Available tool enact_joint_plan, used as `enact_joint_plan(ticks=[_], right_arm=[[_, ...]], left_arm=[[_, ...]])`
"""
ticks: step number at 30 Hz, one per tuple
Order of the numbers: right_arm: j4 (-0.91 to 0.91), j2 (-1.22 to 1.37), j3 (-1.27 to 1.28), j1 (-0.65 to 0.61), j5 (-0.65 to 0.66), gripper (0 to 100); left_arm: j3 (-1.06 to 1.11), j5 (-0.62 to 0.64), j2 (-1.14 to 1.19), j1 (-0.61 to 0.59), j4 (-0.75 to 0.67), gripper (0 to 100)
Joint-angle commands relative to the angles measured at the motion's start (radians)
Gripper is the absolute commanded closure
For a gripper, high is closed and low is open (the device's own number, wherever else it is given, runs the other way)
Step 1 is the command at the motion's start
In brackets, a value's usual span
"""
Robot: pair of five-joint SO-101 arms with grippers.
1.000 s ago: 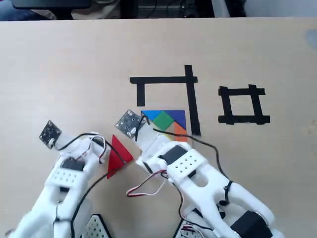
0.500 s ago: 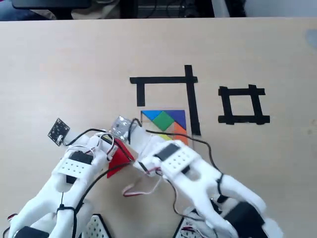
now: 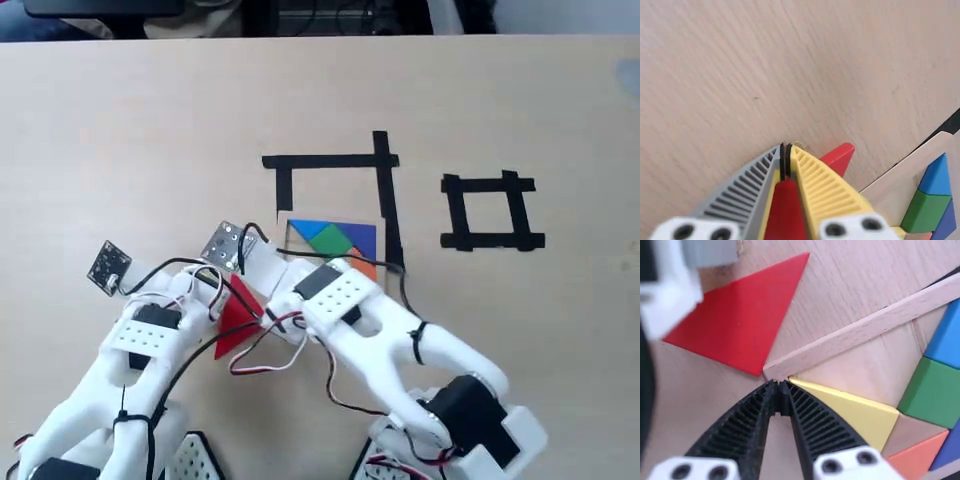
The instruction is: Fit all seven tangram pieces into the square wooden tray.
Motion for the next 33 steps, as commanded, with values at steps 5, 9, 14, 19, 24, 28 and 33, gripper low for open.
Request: enact_joint_plan(ticks=[5, 9, 14, 19, 24, 28, 33], right_arm=[[0.060, -0.077, 0.012, 0.043, -0.008, 98.8], [0.043, -0.025, -0.010, 0.087, 0.044, 98.8], [0.061, 0.001, -0.064, 0.034, 0.046, 98.8], [0.071, 0.005, -0.056, -0.009, 0.048, 98.8], [0.048, 0.005, -0.036, -0.026, 0.048, 98.8], [0.034, 0.008, -0.038, -0.029, 0.055, 98.8], [0.055, 0.058, -0.074, -0.031, 0.048, 98.8]], left_arm=[[-0.025, 0.005, 0.000, -0.004, -0.005, 95], [-0.025, 0.005, 0.000, -0.007, -0.005, 95], [-0.025, 0.008, 0.000, -0.010, -0.005, 95], [-0.022, 0.003, 0.000, -0.008, -0.005, 95], [-0.028, 0.003, 0.000, -0.028, 0.061, 95], [-0.067, 0.003, 0.000, -0.105, 0.184, 95], [-0.094, -0.008, 0.000, -0.334, 0.259, 95]])
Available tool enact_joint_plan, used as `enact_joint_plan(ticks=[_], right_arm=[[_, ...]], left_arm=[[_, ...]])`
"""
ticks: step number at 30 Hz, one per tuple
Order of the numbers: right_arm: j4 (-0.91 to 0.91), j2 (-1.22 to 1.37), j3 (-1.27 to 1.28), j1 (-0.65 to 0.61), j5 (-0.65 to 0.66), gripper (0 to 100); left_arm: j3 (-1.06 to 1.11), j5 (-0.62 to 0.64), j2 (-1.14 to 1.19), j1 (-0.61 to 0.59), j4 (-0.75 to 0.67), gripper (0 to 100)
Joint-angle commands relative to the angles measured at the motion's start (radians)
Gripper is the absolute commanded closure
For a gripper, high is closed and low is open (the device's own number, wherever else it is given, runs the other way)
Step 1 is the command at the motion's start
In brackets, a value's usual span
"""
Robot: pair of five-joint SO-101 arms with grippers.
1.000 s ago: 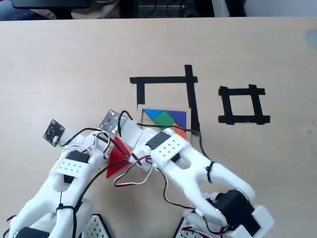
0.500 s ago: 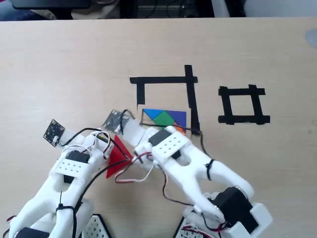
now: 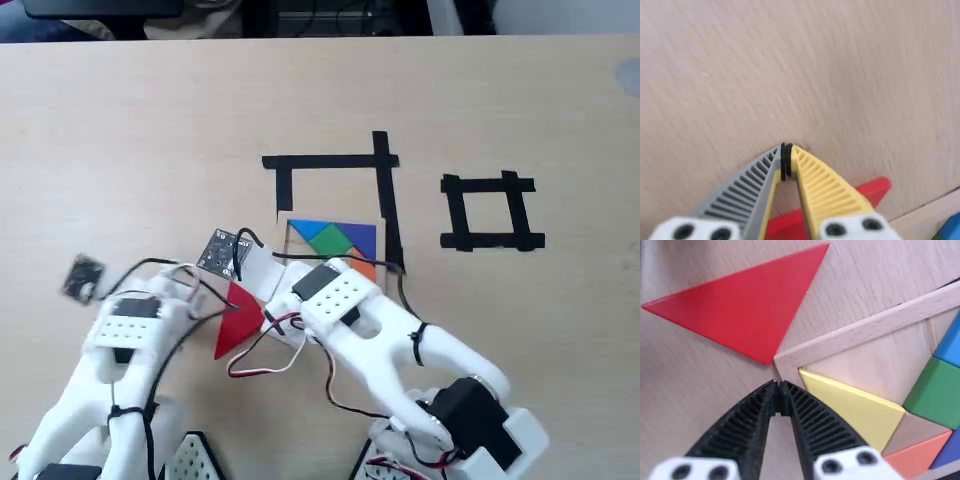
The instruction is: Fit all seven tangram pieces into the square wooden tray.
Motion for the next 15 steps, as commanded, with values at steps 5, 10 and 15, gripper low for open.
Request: enact_joint_plan(ticks=[5, 10, 15], right_arm=[[0.041, 0.108, -0.130, -0.031, 0.008, 98.8], [0.078, 0.185, -0.211, -0.038, 0.009, 98.8], [0.150, 0.142, -0.205, -0.112, 0.002, 98.8]], left_arm=[[-0.047, -0.137, 0.002, -0.392, 0.077, 95], [-0.056, -0.170, 0.002, -0.479, 0.081, 95], [-0.064, -0.172, 0.002, -0.486, 0.081, 95]])
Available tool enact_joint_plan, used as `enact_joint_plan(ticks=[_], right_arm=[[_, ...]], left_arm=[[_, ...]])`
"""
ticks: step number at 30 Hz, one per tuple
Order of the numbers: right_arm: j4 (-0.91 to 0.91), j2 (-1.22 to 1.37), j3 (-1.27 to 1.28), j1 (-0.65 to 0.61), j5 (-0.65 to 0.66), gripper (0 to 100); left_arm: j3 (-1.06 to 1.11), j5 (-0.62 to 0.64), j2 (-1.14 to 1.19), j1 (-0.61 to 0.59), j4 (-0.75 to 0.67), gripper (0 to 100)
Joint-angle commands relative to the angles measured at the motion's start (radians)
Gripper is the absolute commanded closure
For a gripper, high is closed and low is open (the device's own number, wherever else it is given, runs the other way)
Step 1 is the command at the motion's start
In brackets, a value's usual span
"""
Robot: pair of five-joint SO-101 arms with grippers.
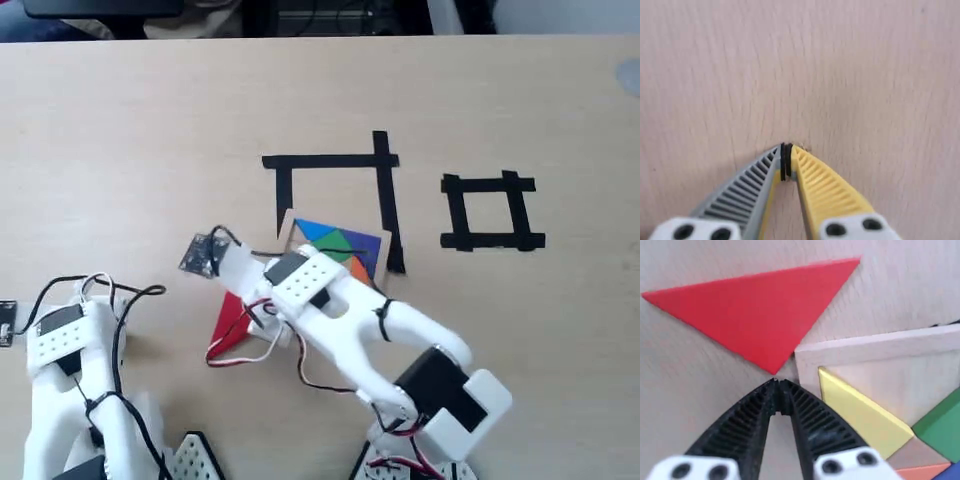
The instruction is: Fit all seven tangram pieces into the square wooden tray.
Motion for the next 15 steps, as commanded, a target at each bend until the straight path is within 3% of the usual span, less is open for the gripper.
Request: enact_joint_plan(ticks=[1, 7, 15], right_arm=[[0.040, -0.074, -0.001, -0.063, -0.002, 98.8], [0.012, -0.282, 0.108, -0.081, -0.026, 98.8], [-0.057, -0.101, 0.064, -0.064, -0.020, 98.8]], left_arm=[[-0.047, -0.012, 0.002, -0.015, 0.008, 95], [-0.047, -0.011, 0.002, -0.010, 0.008, 95], [-0.050, -0.009, 0.002, 0.051, 0.003, 95]])
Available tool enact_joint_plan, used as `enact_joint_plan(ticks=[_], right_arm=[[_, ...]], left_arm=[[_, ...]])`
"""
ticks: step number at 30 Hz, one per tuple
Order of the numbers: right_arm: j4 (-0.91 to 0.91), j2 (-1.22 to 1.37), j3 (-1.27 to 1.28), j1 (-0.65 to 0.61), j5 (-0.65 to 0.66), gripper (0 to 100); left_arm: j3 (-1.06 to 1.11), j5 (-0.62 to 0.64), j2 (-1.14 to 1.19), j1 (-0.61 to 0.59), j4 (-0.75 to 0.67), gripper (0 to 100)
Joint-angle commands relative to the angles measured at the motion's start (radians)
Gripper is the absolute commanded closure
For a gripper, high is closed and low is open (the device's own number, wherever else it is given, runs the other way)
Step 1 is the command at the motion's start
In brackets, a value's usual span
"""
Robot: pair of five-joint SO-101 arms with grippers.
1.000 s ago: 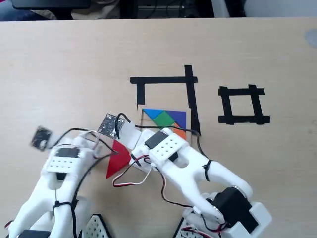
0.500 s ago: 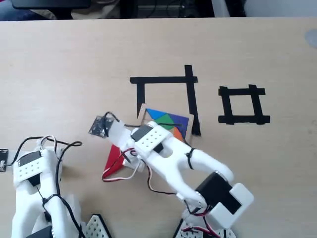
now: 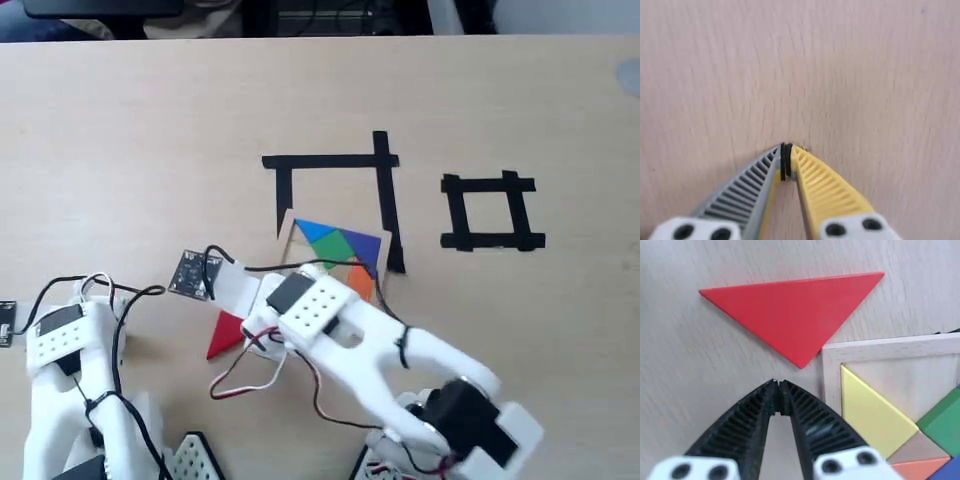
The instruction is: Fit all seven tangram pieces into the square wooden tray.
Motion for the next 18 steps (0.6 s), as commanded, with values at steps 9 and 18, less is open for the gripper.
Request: enact_joint_plan(ticks=[9, 18], right_arm=[[-0.032, 0.160, -0.139, 0.005, 0.058, 98.8], [-0.100, 0.159, -0.133, 0.005, 0.186, 98.8]], left_arm=[[-0.081, 0.041, 0.002, 0.262, -0.002, 95], [-0.097, 0.152, 0.003, 0.412, -0.104, 95]])
